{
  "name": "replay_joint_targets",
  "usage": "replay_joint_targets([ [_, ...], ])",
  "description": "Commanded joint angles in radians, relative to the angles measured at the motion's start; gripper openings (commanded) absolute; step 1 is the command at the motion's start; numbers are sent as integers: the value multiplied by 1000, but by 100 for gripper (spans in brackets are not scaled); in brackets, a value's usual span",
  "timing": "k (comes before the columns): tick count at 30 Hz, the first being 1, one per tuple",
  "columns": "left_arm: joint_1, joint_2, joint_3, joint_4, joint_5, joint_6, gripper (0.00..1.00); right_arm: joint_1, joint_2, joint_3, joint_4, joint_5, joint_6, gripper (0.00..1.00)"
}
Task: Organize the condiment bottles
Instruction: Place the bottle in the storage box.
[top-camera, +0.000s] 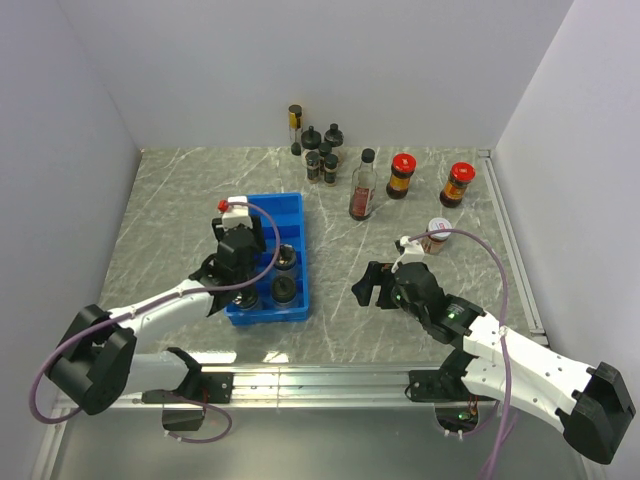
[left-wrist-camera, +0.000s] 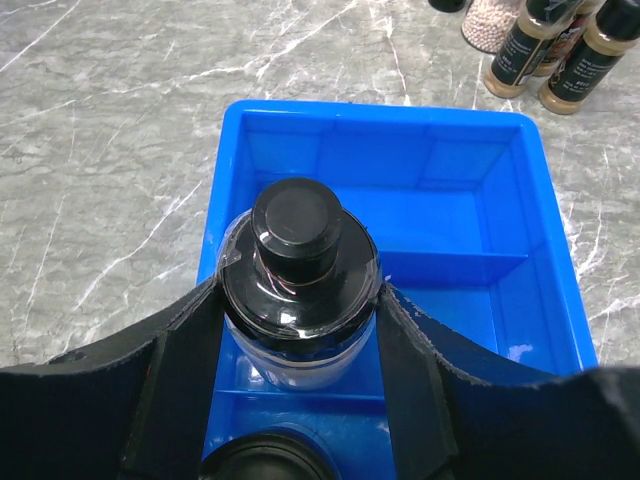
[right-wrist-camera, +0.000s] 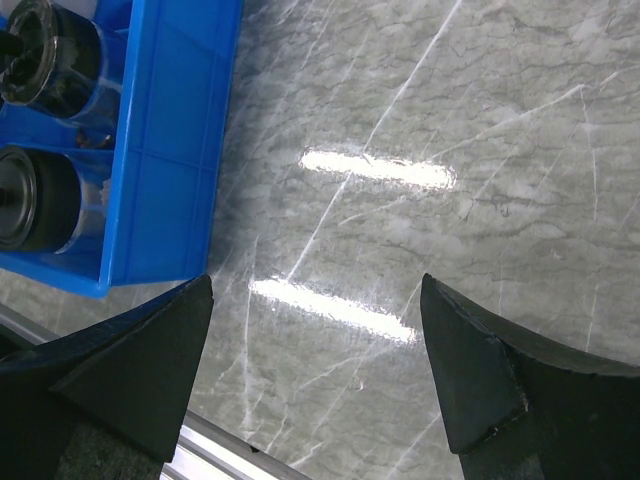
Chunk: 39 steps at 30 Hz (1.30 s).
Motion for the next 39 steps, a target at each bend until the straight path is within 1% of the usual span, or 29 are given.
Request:
replay_joint_targets([
  [1,-2,26,53,-14,-33,-23,18,7,-14,-2,15,13,-8,91],
  [4,-2,52,72,-31,-44,-26,26,7,-20,-2,12,14,-8,91],
  [7,0,76,95,-49,-56,-31,31,6,-25,-2,8,14,-8,91],
  [9,0,87,110,-63,-65,-37,38,6,-26,-1,5,16,-8,91],
  [10,1,95,115,-69,-70,-39,43,7,-28,-1,0,19,-9,91],
  [15,3,89,127,-109,-67,-61,45,7,-37,-1,-5,22,-9,91],
  [19,3,64,122,-135,-64,-89,54,7,-35,-2,-3,20,-8,91],
  [24,3,52,132,-181,-65,-108,56,7,-32,-1,0,16,-6,91],
  [25,3,50,135,-186,-67,-111,60,7,-32,-1,0,16,-6,91],
  [28,3,47,139,-198,-68,-114,66,7,-35,1,0,17,-6,91],
  [30,6,49,136,-198,-67,-114,67,9,-38,1,-3,17,-6,91],
  [34,9,60,141,-197,-54,-114,76,7,-40,1,-6,17,-6,91],
  [39,23,76,148,-192,-42,-112,77,7,-43,1,-11,17,-6,91],
])
